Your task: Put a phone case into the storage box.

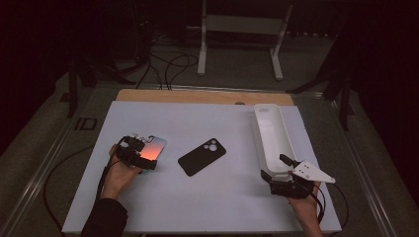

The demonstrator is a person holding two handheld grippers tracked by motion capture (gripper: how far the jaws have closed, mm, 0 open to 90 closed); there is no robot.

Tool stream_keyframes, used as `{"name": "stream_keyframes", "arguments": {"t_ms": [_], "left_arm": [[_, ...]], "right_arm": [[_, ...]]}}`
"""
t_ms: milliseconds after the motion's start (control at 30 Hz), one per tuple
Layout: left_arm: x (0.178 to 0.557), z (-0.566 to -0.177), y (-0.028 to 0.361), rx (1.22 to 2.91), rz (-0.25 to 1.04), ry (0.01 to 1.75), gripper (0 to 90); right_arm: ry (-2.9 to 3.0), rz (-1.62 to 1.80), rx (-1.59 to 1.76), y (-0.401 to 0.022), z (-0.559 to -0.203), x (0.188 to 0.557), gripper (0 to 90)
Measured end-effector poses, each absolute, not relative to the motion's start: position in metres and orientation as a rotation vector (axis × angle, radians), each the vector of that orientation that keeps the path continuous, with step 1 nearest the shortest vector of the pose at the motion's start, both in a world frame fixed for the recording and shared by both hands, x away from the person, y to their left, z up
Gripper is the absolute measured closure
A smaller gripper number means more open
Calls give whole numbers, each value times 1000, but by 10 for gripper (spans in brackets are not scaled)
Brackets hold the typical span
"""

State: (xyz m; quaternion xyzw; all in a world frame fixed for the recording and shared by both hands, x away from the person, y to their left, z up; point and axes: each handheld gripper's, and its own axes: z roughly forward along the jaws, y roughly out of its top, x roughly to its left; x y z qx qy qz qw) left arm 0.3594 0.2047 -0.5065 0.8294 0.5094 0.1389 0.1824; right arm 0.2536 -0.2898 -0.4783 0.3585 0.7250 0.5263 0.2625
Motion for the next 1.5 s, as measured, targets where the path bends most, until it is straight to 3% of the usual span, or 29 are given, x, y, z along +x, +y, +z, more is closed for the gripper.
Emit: {"name": "stream_keyframes", "arguments": {"t_ms": [567, 767, 1067, 1500], "left_arm": [[364, -513, 208, 2337, 294, 1491, 23], [360, -508, 209, 2341, 291, 1466, 155], [358, -508, 208, 2330, 311, 1470, 169], [343, -490, 200, 2152, 373, 1407, 171]], "right_arm": [[1962, 1422, 969, -289, -478, 253, 101], [1966, 1422, 971, -289, -479, 254, 101], [1969, 1416, 968, -288, -479, 254, 101], [1964, 1434, 981, -290, -479, 255, 101]]}}
